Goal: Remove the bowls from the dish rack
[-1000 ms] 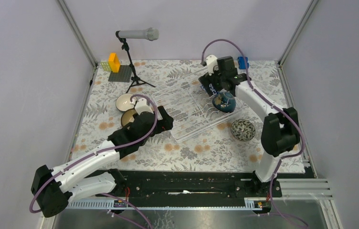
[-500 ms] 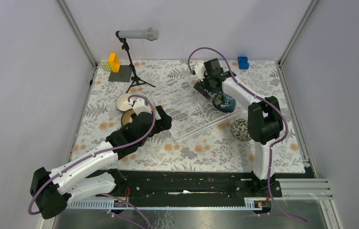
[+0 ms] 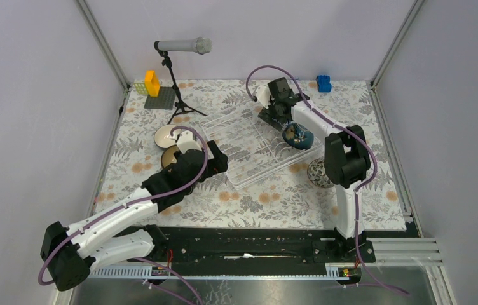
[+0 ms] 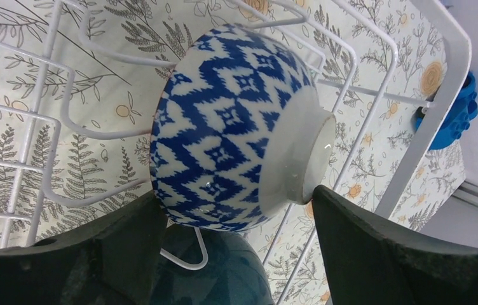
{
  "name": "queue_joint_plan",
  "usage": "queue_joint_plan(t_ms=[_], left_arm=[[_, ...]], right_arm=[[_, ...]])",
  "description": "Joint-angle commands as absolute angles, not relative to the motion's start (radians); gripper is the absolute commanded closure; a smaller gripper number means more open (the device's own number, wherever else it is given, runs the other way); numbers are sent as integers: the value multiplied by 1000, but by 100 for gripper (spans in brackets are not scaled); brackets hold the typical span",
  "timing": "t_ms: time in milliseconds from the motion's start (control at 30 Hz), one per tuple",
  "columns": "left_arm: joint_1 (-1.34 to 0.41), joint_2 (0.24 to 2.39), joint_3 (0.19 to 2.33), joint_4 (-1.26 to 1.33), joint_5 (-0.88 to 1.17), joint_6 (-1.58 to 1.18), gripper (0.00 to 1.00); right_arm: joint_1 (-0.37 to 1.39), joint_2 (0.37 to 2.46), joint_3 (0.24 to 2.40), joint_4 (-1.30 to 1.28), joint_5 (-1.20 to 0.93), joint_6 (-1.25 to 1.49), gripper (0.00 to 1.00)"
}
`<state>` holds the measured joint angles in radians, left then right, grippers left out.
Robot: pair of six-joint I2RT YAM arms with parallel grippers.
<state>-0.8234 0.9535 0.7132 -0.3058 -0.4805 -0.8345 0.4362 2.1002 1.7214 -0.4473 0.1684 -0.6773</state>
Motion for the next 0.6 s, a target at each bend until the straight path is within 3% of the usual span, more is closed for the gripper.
queue_joint_plan(t_ms=[0, 567], left_arm=[[-818, 975, 748, -281, -511, -818, 1], [-818, 985, 748, -277, -502, -818, 1]], right_arm=[[457, 2125, 1813, -484, 125, -698, 19], [457, 1963, 1740, -409, 236, -655, 44]])
